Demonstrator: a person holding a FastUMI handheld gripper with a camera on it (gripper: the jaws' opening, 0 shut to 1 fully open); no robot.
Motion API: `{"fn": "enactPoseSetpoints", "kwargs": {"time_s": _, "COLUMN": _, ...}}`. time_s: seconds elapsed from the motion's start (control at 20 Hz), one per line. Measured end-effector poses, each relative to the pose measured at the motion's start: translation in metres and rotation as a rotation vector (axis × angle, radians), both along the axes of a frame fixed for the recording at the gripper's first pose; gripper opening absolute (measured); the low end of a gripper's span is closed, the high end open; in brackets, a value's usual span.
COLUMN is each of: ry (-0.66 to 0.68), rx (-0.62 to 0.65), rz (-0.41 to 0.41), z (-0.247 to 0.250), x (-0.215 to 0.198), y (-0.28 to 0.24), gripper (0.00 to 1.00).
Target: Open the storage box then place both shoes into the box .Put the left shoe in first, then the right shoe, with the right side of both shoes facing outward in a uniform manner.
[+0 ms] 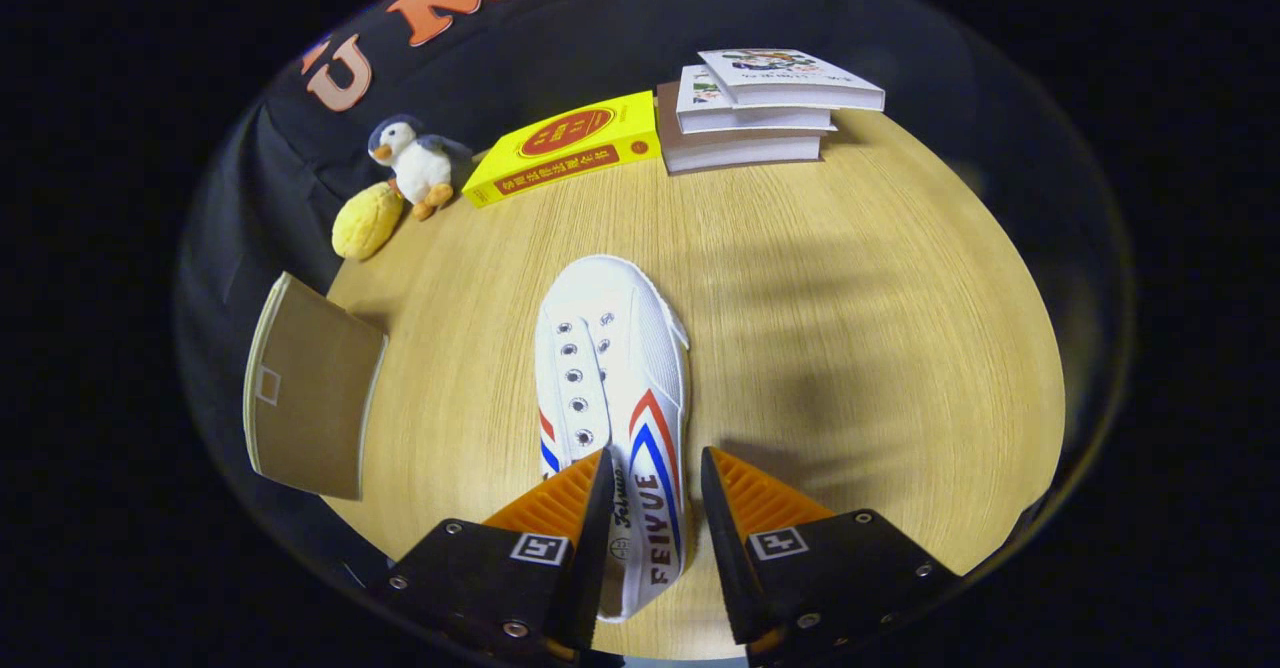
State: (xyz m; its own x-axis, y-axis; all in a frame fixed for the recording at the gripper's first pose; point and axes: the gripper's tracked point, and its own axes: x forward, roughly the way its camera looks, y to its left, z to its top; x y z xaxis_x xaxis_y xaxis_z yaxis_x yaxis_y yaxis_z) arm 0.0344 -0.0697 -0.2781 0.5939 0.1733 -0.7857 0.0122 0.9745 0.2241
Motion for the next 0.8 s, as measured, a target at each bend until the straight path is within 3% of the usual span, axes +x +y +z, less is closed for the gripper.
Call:
{"fn": "enactPoseSetpoints", "kwargs": {"time_s": 0.2, "ry": 0.014, "rx": -0.034, "rz": 0.057, "z": -0.004, "x": 0.002, "y": 0.004, "gripper": 0.49}}
{"fn": "enactPoseSetpoints", "kwargs": {"time_s": 0.45, "ry": 0.062, "rx": 0.03, "rz": 0.028, "z": -0.007, "x": 0.001, "y": 0.007, "gripper": 0.49}}
{"fn": "enactPoseSetpoints", "kwargs": {"time_s": 0.55, "ry": 0.041, "rx": 0.027, "rz": 0.044, "z": -0.006, "x": 0.001, "y": 0.006, "gripper": 0.38}}
{"fn": "enactPoseSetpoints", "kwargs": {"time_s": 0.65, "ry": -0.002, "rx": 0.007, "rz": 0.035, "z": -0.003, "x": 0.003, "y": 0.002, "gripper": 0.32}}
{"fn": "enactPoseSetpoints", "kwargs": {"time_s": 0.8, "ry": -0.09, "rx": 0.013, "rz": -0.043, "z": 0.003, "x": 0.008, "y": -0.004, "gripper": 0.04}}
